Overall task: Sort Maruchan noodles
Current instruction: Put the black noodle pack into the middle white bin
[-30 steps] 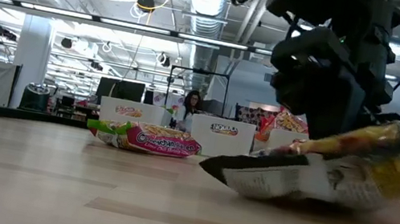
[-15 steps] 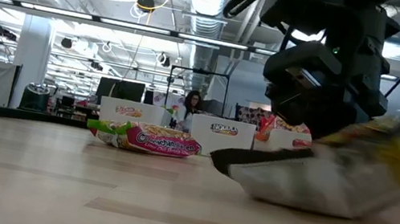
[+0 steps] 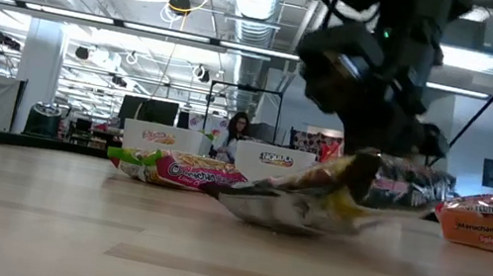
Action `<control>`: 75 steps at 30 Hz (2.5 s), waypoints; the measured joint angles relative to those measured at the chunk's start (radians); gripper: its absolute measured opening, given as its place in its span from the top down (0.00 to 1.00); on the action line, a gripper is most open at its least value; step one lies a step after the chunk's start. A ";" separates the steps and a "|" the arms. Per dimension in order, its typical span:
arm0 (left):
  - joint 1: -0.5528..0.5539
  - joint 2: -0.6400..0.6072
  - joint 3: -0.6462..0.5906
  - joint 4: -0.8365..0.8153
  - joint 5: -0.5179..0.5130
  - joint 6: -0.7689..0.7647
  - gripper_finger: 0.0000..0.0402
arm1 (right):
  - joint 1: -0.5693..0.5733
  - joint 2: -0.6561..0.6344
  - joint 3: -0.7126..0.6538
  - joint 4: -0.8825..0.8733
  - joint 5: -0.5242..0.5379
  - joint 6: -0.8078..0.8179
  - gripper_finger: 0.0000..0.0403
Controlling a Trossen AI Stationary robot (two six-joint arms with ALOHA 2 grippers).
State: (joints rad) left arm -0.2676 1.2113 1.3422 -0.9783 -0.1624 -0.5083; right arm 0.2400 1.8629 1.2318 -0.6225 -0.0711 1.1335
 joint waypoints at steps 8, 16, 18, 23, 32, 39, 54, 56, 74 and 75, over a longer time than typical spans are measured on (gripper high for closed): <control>0.000 0.000 0.000 0.000 -0.068 0.026 0.77 | -0.038 -0.002 0.194 -0.199 0.128 -0.128 0.99; 0.000 0.000 0.000 0.000 -0.135 0.062 0.77 | -0.131 -0.004 0.395 -0.377 0.247 -0.297 0.99; 0.000 0.000 0.000 0.000 -0.141 0.072 0.77 | -0.165 -0.004 0.436 -0.408 0.287 -0.335 0.99; 0.013 0.000 0.000 0.002 -0.212 0.073 0.77 | -0.249 -0.006 0.515 -0.453 0.361 -0.441 0.99; 0.076 0.000 0.000 0.004 -0.316 0.084 0.77 | -0.401 -0.006 0.551 -0.440 0.401 -0.573 0.98; 0.152 0.000 0.000 0.004 -0.317 0.121 0.77 | -0.499 -0.006 0.551 -0.381 0.440 -0.639 0.98; 0.311 0.000 0.000 0.005 -0.316 0.151 0.77 | -0.694 -0.007 0.514 -0.112 0.438 -0.736 0.98; 0.328 0.000 0.000 0.005 -0.316 0.155 0.77 | -0.715 -0.007 0.514 -0.089 0.438 -0.743 0.98; 0.438 -0.001 0.000 0.005 -0.313 0.198 0.77 | -0.870 -0.009 0.514 0.287 0.208 -0.659 0.98; 0.440 -0.001 0.000 0.005 -0.313 0.199 0.77 | -0.871 -0.016 0.513 0.280 0.203 -0.658 0.98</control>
State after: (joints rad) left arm 0.1723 1.2106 1.3426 -0.9733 -0.4759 -0.3088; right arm -0.6310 1.8471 1.7451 -0.3421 0.1318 0.4755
